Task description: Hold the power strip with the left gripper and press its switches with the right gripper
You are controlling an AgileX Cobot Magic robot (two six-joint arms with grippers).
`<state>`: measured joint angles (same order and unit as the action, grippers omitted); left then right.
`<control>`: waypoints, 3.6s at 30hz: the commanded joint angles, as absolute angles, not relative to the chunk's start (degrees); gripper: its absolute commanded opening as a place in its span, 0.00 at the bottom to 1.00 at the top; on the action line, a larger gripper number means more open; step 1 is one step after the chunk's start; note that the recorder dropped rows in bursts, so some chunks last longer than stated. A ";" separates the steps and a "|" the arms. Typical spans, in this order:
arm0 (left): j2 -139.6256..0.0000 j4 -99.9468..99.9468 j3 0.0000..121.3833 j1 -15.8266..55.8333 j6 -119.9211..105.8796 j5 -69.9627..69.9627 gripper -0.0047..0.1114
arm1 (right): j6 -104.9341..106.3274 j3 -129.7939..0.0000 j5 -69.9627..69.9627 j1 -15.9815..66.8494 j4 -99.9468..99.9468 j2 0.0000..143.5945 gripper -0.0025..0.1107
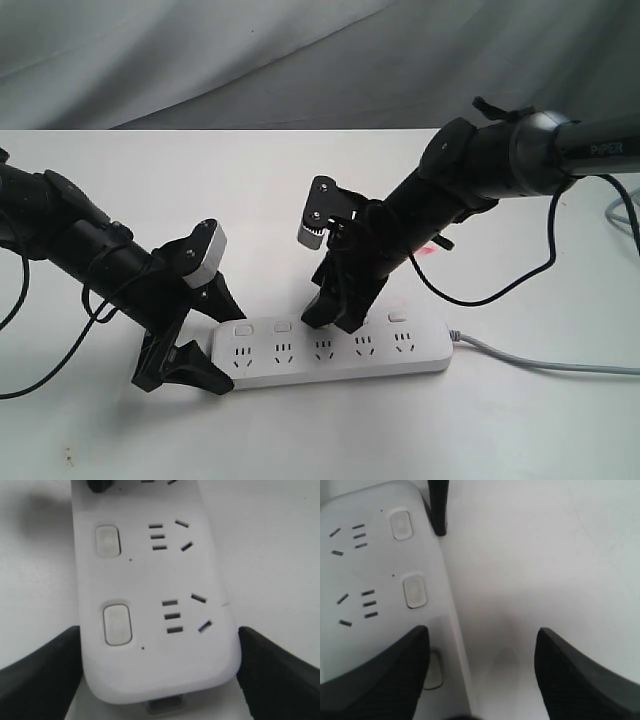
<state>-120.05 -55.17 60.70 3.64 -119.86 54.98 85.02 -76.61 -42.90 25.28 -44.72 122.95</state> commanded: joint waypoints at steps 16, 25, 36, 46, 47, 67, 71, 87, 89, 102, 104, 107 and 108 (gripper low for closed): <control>-120.08 -55.08 60.83 3.95 -119.96 53.97 0.04 | 88.22 -75.87 -48.13 19.45 -46.01 112.91 0.52; -120.08 -55.08 60.83 3.95 -119.96 53.97 0.04 | 88.45 -75.76 -50.01 18.55 -47.26 117.18 0.52; -120.08 -55.08 60.83 3.95 -119.96 53.97 0.04 | 88.00 -74.74 -47.61 19.21 -45.99 119.03 0.52; -120.08 -55.08 60.83 3.95 -119.96 53.97 0.04 | 88.14 -72.49 -42.74 19.36 -45.60 119.03 0.52; -120.08 -55.08 60.83 3.95 -119.96 53.97 0.04 | 88.14 -72.49 -42.62 19.36 -45.50 119.03 0.52; -120.08 -55.08 60.83 3.95 -119.96 53.97 0.04 | 89.61 -68.79 -39.05 19.36 -49.87 114.11 0.52; -120.08 -55.08 60.83 3.95 -119.96 53.97 0.04 | 89.61 -68.79 -40.36 19.41 -50.48 115.04 0.52; -120.08 -55.08 60.83 3.95 -119.96 53.97 0.04 | 88.45 -68.79 -40.92 19.41 -48.35 119.39 0.52; -120.08 -55.08 60.83 3.95 -119.96 53.97 0.04 | 87.10 -68.79 -40.40 19.41 -46.25 119.39 0.52; -120.08 -55.08 60.83 3.95 -119.96 53.97 0.04 | 83.06 -68.79 -38.06 19.41 -40.03 120.41 0.52; -120.08 -55.08 60.83 3.95 -119.96 53.97 0.04 | 82.36 -68.79 -37.30 19.41 -38.94 121.50 0.52; -120.08 -55.08 60.83 3.95 -119.96 53.97 0.04 | 80.11 -68.79 -36.06 19.41 -36.18 122.35 0.52; -120.08 -55.08 60.83 3.95 -119.96 53.97 0.04 | 79.37 -68.79 -35.49 19.41 -35.10 122.35 0.52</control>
